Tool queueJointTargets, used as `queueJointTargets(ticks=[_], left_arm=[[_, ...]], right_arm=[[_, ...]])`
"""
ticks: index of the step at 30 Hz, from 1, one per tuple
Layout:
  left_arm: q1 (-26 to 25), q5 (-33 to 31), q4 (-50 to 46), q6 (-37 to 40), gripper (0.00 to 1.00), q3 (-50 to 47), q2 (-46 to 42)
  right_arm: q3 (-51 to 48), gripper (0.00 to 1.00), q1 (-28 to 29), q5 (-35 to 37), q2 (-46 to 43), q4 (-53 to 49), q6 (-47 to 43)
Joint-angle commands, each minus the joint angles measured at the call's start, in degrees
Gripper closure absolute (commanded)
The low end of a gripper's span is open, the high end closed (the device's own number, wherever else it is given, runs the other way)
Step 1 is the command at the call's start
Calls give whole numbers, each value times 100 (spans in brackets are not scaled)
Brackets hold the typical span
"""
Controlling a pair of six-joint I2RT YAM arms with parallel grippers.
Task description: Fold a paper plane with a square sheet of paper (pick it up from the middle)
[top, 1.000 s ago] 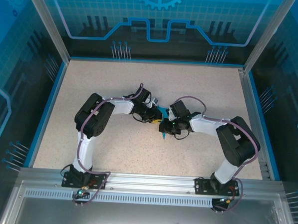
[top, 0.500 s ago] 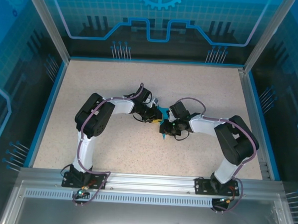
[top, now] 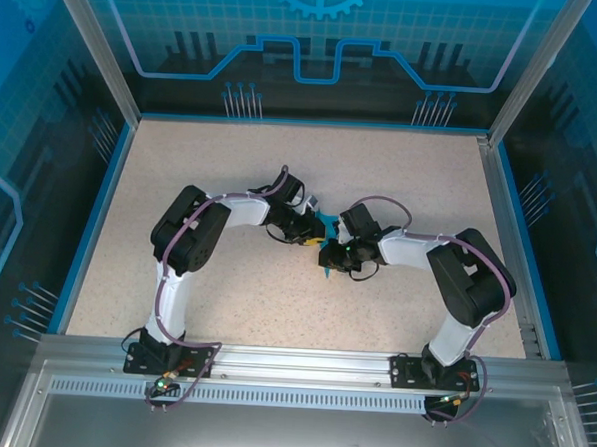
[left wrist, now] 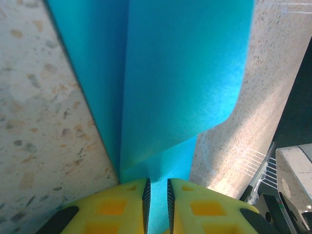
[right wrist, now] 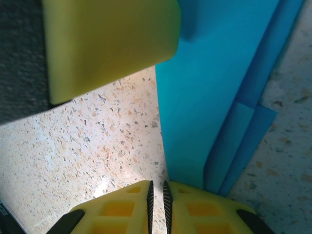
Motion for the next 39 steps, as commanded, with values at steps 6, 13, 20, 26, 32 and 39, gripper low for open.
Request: queueJointTargets(ticks=[6, 13, 20, 26, 32, 39], left_arm=[[-21, -445, -514, 163, 79, 208, 356], [-26, -573, -746, 161, 79, 330, 489], [-30, -639, -838, 155, 80, 381, 551], [-26, -732, -947, 164, 80, 411, 599], [-28, -808, -1073, 216, 80, 544, 635], [-32, -759, -1221, 441, 80, 898, 633]], right_arm=[[-260, 86, 78, -33, 128, -413, -113], [-432, 88, 206, 31, -51, -562, -135], [-625, 88, 334, 83, -176, -640, -56], [-812, 88, 394, 126, -289, -677, -34], [-921, 89, 389, 237, -309, -744, -62], [-921, 89, 300, 312, -309, -833, -189]])
